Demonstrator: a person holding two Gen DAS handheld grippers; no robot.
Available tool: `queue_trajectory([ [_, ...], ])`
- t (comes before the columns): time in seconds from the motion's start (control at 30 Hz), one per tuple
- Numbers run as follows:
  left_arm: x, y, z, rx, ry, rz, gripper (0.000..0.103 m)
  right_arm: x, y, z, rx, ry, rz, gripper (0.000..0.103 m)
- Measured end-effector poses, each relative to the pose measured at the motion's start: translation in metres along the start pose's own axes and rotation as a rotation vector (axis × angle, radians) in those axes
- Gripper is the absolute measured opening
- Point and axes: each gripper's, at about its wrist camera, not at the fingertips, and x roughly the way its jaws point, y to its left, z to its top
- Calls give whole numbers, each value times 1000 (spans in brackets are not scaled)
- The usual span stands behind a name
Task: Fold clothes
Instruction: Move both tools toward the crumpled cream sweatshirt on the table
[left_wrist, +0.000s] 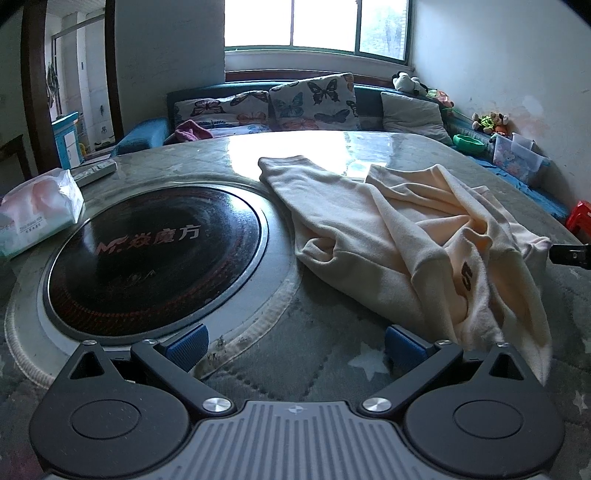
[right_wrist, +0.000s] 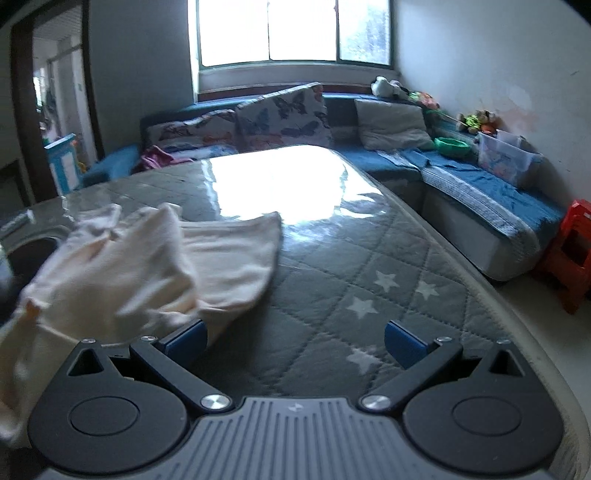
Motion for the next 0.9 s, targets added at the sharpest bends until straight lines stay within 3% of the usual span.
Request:
queue_trajectory([
  [0.4,-19,-8,-4,-12,21,22,103,-25,18,-6,-28,-31,93,103],
  [0.9,-36,-14,-5,-10,14,39,103,-41,32,-22,-30,4,158,103],
])
